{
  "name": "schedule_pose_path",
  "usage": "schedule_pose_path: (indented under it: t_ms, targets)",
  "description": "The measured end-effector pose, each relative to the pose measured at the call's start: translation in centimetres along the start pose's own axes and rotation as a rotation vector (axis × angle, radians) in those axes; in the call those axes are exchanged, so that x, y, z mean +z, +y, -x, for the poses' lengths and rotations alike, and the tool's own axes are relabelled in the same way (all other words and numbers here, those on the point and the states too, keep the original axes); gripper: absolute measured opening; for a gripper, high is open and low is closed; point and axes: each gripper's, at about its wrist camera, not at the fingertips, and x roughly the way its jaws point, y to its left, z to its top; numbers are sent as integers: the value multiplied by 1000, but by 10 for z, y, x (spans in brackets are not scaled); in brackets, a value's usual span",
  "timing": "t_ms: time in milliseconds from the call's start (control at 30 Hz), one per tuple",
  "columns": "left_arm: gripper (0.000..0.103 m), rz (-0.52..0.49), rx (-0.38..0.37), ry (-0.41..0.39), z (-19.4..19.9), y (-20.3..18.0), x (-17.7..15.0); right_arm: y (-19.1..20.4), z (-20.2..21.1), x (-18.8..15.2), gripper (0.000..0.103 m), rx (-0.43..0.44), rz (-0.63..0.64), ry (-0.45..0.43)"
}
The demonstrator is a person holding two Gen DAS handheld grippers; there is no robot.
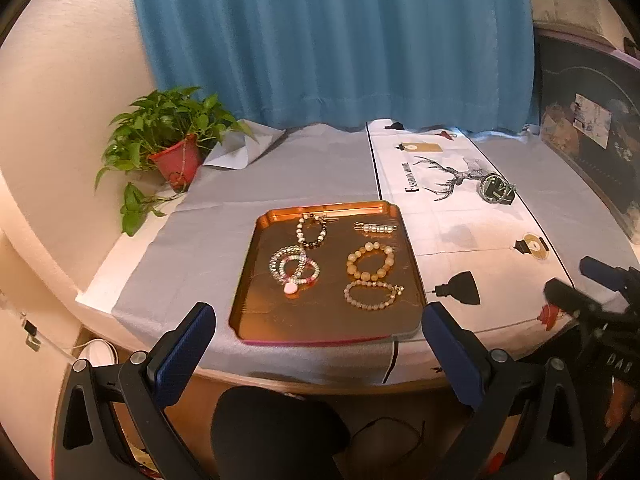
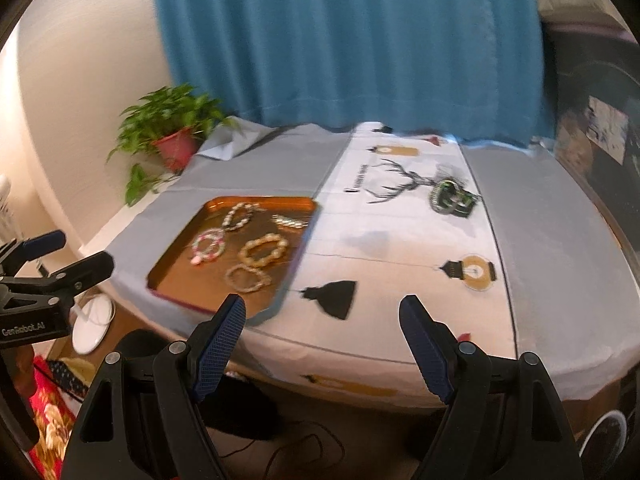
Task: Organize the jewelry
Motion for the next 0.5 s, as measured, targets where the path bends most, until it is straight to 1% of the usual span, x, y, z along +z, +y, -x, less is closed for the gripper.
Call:
schedule_pose_path:
  t_ms: [167,267,367,500]
  targets:
    - [103,1,-17,42,-29,-6,12,-42,-17,9,80,-56,-55,3]
    - [103,15,-25,59,-44,-6,20,-78,-31,17,80,-95,-105,14]
    - [103,29,-17,73,-60,-4,27,-122,-54,27,80,-131,-201,29]
    - [102,47,-15,100,-83,-2,37,-166,-88,42,80,-168,-266,34]
